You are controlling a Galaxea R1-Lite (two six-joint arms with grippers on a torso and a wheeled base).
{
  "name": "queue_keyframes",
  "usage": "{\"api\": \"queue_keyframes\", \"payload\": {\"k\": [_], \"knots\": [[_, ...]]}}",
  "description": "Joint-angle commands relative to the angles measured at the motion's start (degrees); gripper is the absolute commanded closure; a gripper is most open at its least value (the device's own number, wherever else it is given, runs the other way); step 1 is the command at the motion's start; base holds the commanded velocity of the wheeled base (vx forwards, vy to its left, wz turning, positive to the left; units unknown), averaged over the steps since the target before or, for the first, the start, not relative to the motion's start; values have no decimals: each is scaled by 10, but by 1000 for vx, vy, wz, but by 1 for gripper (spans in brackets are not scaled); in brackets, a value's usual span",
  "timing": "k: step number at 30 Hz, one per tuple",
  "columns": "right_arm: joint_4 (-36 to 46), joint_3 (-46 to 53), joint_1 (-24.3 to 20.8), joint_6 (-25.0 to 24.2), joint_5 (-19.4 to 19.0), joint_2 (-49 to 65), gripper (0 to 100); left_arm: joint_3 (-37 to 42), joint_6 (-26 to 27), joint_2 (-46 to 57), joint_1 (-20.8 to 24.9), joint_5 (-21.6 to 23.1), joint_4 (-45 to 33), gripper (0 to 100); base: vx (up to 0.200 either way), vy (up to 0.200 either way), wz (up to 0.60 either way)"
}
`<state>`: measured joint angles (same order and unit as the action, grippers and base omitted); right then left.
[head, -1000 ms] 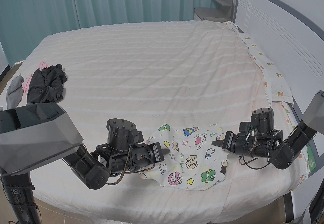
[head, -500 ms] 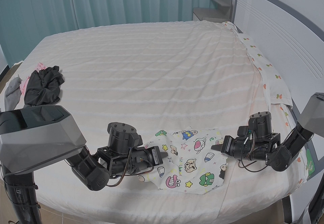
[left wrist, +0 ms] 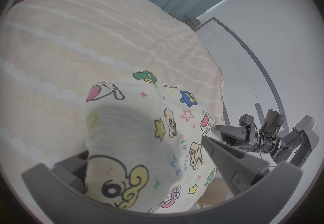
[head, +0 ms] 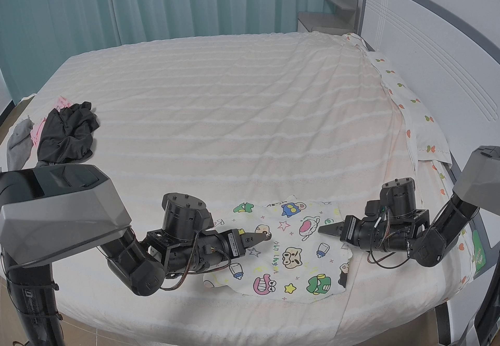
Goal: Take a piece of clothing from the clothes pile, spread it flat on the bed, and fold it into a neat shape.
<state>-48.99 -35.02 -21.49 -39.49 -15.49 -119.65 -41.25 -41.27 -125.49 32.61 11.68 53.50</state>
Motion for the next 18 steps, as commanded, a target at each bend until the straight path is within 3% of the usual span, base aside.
{"api": "queue_keyframes", "payload": {"k": [1, 7, 12, 18], "knots": [[-3, 10, 11, -1, -1, 2, 0, 9, 1, 5, -5, -1, 0, 0, 0, 0, 0], [-6, 24, 29, -1, 0, 4, 0, 35, 11, 9, -18, -15, 5, 0, 0, 0, 0], [-27, 58, 54, -1, -2, 31, 0, 75, 58, 9, -49, -22, 6, 0, 0, 0, 0], [-46, 99, 73, -4, -2, 71, 0, 91, 62, 8, -65, -22, 5, 0, 0, 0, 0]]}}
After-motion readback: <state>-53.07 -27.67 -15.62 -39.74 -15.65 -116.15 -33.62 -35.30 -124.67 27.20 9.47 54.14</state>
